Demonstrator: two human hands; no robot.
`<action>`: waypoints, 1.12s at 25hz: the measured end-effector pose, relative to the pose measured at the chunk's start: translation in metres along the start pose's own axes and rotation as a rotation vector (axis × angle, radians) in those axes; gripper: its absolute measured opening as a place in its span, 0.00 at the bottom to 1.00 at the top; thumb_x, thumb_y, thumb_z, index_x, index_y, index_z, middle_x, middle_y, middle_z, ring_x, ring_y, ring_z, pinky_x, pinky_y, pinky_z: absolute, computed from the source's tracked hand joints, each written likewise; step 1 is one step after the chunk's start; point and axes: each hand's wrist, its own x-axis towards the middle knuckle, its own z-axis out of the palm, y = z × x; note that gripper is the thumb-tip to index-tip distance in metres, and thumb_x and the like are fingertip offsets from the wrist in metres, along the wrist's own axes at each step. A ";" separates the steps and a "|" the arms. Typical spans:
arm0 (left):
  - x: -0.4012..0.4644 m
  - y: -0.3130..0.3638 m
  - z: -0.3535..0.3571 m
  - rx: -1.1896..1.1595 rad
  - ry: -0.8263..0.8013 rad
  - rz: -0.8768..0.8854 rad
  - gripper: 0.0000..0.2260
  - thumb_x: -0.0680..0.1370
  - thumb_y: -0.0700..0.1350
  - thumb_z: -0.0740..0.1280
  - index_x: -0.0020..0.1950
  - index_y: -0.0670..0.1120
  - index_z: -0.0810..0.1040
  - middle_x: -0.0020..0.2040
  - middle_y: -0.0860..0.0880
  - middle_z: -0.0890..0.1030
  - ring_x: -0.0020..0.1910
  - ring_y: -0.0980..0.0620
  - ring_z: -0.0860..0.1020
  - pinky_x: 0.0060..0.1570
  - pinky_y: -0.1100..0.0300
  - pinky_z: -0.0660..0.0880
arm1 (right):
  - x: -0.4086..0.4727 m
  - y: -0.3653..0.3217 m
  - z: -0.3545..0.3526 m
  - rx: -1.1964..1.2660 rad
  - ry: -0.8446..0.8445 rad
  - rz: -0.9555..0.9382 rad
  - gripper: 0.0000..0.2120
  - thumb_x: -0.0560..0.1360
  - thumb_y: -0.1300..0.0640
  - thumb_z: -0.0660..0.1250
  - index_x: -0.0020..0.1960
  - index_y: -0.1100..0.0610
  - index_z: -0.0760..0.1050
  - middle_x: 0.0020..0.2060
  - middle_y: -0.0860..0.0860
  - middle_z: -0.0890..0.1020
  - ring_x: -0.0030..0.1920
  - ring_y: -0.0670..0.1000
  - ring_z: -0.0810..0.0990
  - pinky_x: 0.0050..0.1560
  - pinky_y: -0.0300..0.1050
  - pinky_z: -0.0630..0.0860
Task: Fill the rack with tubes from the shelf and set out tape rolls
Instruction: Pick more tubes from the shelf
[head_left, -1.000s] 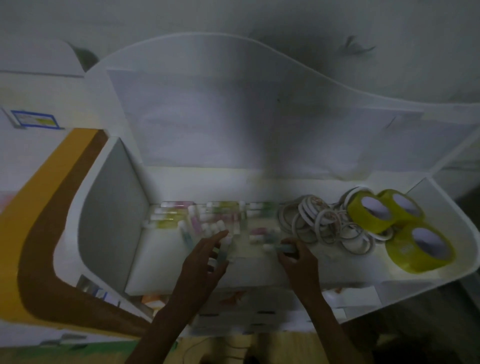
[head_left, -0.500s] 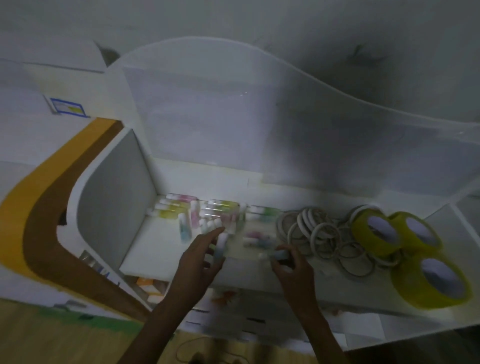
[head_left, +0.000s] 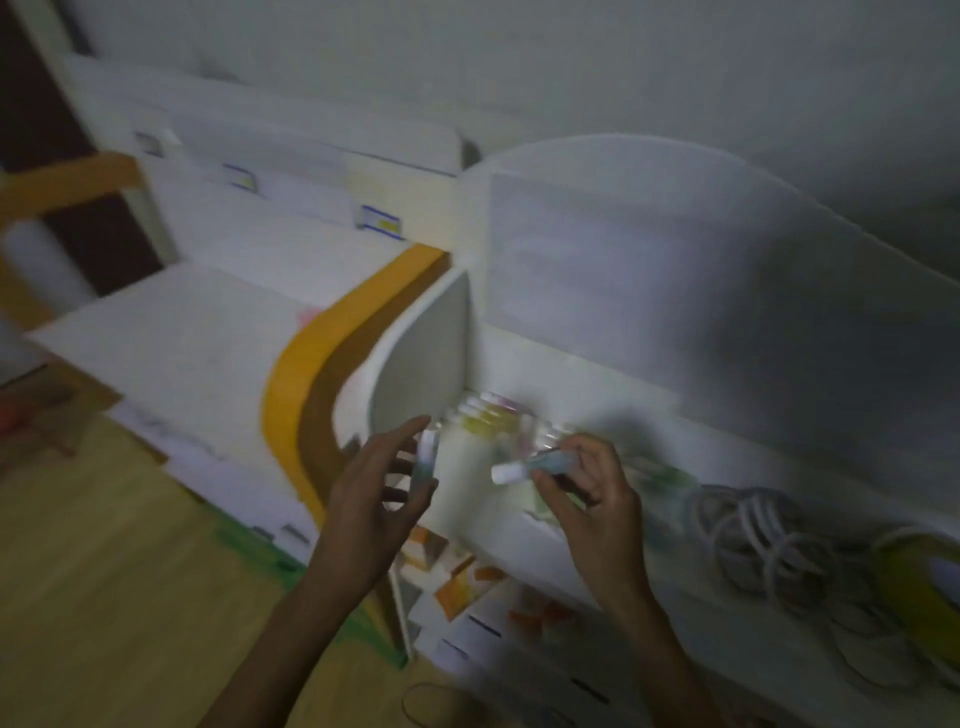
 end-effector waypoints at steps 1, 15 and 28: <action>-0.003 -0.004 -0.021 0.029 0.035 -0.003 0.22 0.75 0.41 0.72 0.68 0.48 0.71 0.57 0.55 0.76 0.51 0.64 0.77 0.41 0.73 0.75 | 0.002 -0.007 0.020 -0.010 -0.057 -0.034 0.16 0.72 0.65 0.73 0.52 0.47 0.77 0.48 0.46 0.83 0.52 0.50 0.82 0.50 0.43 0.79; -0.032 -0.147 -0.270 0.001 0.148 -0.154 0.22 0.76 0.41 0.71 0.67 0.54 0.71 0.55 0.54 0.78 0.50 0.60 0.79 0.39 0.67 0.78 | -0.032 -0.051 0.324 -0.065 -0.234 -0.126 0.18 0.74 0.59 0.71 0.60 0.47 0.72 0.49 0.39 0.81 0.49 0.44 0.82 0.48 0.42 0.80; 0.108 -0.296 -0.267 -0.108 -0.073 -0.195 0.16 0.76 0.47 0.70 0.63 0.53 0.74 0.53 0.60 0.79 0.48 0.61 0.79 0.39 0.71 0.76 | 0.077 0.045 0.424 -0.153 0.123 0.093 0.19 0.73 0.63 0.72 0.62 0.52 0.74 0.50 0.43 0.83 0.49 0.39 0.81 0.47 0.31 0.77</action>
